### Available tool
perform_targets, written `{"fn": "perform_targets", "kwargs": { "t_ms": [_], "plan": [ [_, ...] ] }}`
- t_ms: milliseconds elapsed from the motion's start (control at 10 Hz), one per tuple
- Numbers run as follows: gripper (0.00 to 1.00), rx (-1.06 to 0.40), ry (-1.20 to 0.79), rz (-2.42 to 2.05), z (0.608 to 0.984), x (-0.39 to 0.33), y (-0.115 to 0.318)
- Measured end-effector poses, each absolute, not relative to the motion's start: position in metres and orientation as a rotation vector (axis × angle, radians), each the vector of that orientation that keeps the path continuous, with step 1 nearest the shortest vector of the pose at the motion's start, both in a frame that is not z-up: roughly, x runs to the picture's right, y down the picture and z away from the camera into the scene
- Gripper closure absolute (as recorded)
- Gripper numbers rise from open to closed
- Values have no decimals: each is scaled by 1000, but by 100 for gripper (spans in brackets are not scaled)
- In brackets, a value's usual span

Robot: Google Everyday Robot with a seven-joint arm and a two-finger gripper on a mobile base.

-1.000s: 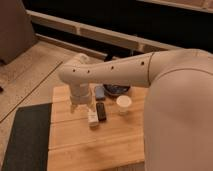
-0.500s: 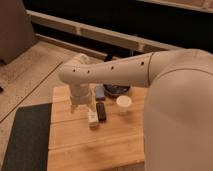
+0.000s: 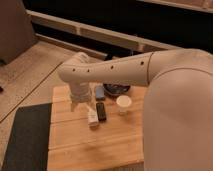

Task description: Stand the bottle upright

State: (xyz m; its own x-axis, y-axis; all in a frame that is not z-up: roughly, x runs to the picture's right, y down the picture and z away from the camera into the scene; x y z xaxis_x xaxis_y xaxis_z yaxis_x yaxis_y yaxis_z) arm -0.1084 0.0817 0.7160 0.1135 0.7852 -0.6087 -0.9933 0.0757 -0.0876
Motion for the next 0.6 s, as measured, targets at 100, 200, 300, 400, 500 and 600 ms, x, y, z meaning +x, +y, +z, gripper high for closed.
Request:
{"fn": "perform_targets", "kwargs": {
  "t_ms": [100,200,300,400,500,600],
  "plan": [
    [35,-521,418,1411,727,-105,64],
    [35,-502,387,1417,732,-103,53],
    [35,-467,321,1415,736,-101,34],
    [35,-451,273,1410,735,-101,23],
    [35,-444,256,1409,735,-99,19],
    [35,-444,254,1407,735,-100,19]
  ]
}}
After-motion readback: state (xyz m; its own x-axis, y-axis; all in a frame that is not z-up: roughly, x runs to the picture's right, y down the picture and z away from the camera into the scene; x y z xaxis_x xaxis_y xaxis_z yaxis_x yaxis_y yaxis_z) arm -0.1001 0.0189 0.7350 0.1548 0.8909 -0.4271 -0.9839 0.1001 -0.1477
